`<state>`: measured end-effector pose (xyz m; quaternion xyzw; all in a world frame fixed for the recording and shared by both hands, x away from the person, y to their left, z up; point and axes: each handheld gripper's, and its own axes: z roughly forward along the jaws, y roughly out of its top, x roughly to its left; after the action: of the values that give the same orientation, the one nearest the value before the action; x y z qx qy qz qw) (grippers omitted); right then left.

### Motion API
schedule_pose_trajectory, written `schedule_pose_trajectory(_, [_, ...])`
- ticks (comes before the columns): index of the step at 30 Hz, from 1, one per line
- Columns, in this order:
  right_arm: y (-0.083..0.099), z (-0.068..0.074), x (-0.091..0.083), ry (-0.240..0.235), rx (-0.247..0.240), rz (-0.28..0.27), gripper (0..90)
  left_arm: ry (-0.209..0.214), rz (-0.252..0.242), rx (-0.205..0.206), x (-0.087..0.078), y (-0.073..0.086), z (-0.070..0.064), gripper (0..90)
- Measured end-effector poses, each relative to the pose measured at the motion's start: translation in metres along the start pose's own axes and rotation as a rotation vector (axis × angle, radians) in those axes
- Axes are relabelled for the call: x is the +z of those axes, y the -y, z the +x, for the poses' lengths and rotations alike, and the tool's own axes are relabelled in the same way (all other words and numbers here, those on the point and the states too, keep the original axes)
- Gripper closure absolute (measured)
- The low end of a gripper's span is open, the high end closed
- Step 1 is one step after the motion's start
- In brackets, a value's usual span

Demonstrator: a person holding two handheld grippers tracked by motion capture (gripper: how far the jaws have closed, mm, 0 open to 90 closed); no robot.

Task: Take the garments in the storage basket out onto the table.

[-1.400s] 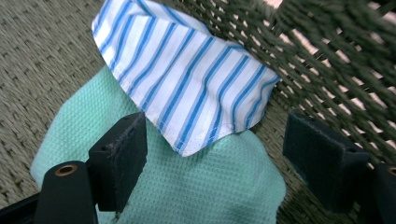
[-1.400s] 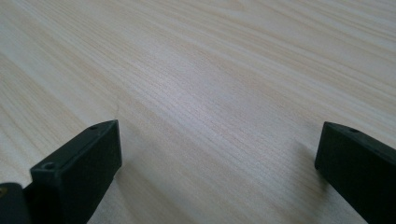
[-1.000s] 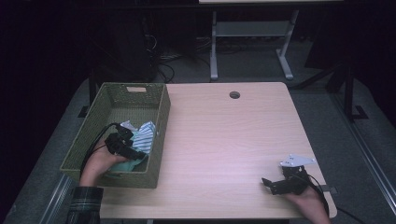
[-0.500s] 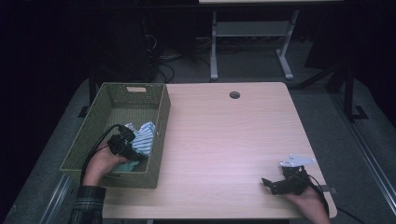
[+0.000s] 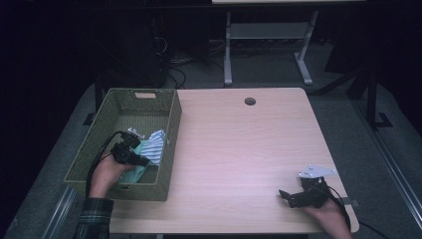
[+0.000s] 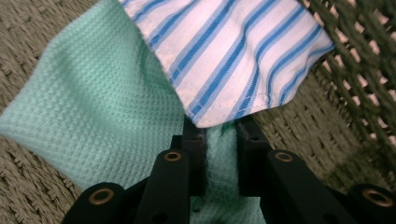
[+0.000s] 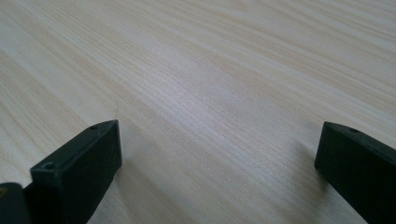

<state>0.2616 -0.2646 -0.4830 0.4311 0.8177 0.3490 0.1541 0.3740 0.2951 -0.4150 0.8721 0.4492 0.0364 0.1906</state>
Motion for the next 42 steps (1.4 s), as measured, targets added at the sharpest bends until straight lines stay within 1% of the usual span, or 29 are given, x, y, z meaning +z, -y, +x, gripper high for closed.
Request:
schedule_pose_trajectory(2, [0.0, 0.0, 0.0, 0.0, 0.0, 0.0, 0.1, 0.006, -0.026, -0.016, -0.003, 0.0, 0.001, 77.5])
schedule_pose_trajectory(4, [0.0, 0.0, 0.0, -0.001, 0.002, 0.0, 0.2, 0.018, -0.048, -0.015, -0.009, 0.0, 0.003, 77.9])
schedule_pose_trajectory(5, [0.0, 0.0, 0.0, -0.002, 0.002, 0.0, 0.1, 0.027, -0.073, -0.031, -0.01, 0.001, 0.003, 78.1])
schedule_pose_trajectory(7, [0.0, 0.0, 0.0, -0.001, 0.002, 0.0, 0.1, 0.036, -0.102, -0.035, -0.015, 0.001, 0.004, 78.2])
schedule_pose_trajectory(13, [0.0, 0.0, 0.0, 0.001, -0.001, 0.0, 0.1, 0.041, -0.193, -0.061, -0.03, 0.002, 0.007, 78.2])
schedule_pose_trajectory(15, [0.0, 0.0, 0.0, 0.001, -0.001, 0.0, 0.1, 0.04, -0.234, -0.07, -0.037, 0.003, 0.008, 78.4])
schedule_pose_trajectory(16, [0.0, 0.0, 0.0, 0.0, 0.0, 0.0, 0.1, 0.041, -0.246, -0.073, -0.039, 0.004, 0.008, 78.5])
schedule_pose_trajectory(17, [0.0, 0.0, 0.0, 0.0, 0.0, 0.0, 0.1, 0.034, -0.282, -0.079, -0.046, 0.006, 0.01, 78.5])
schedule_pose_trajectory(18, [0.0, 0.0, 0.0, 0.001, -0.001, 0.0, 0.1, 0.033, -0.293, -0.081, -0.048, 0.006, 0.01, 78.6])
schedule_pose_trajectory(20, [0.0, 0.0, 0.0, 0.001, -0.002, 0.001, 0.1, 0.029, -0.339, -0.088, -0.055, 0.008, 0.011, 78.7])
schedule_pose_trajectory(23, [0.0, 0.0, 0.0, 0.001, -0.001, 0.001, 0.1, 0.03, -0.395, -0.092, -0.065, 0.009, 0.011, 78.8])
schedule_pose_trajectory(25, [0.0, 0.0, 0.0, 0.002, -0.002, 0.001, 0.1, 0.038, -0.433, -0.099, -0.071, 0.01, 0.011, 78.8])
schedule_pose_trajectory(26, [0.0, 0.0, 0.0, 0.002, -0.002, 0.001, 0.1, 0.046, -0.439, -0.098, -0.073, 0.01, 0.012, 78.8])
schedule_pose_trajectory(28, [0.0, 0.0, 0.0, 0.002, -0.003, 0.001, 0.2, 0.058, -0.468, -0.114, -0.076, 0.01, 0.011, 78.8])
schedule_pose_trajectory(30, [0.0, 0.0, 0.0, 0.002, -0.003, 0.001, 0.1, 0.067, -0.487, -0.118, -0.079, 0.011, 0.011, 78.8])
schedule_pose_trajectory(31, [0.0, 0.0, 0.0, 0.003, -0.003, 0.001, 0.1, 0.077, -0.509, -0.125, -0.08, 0.011, 0.011, 78.8])
schedule_pose_trajectory(33, [0.0, 0.0, 0.0, 0.002, -0.004, 0.001, 0.1, 0.086, -0.534, -0.127, -0.083, 0.011, 0.011, 79.0])
schedule_pose_trajectory(36, [0.0, 0.0, 0.0, 0.003, -0.004, 0.002, 0.2, 0.096, -0.562, -0.126, -0.088, 0.011, 0.011, 79.2])
schedule_pose_trajectory(38, [0.0, 0.0, 0.0, 0.003, -0.004, 0.002, 0.1, 0.113, -0.595, -0.122, -0.093, 0.011, 0.011, 79.3])
schedule_pose_trajectory(42, [0.0, 0.001, 0.0, 0.004, -0.004, 0.002, 0.1, 0.135, -0.631, -0.111, -0.1, 0.01, 0.008, 79.3])
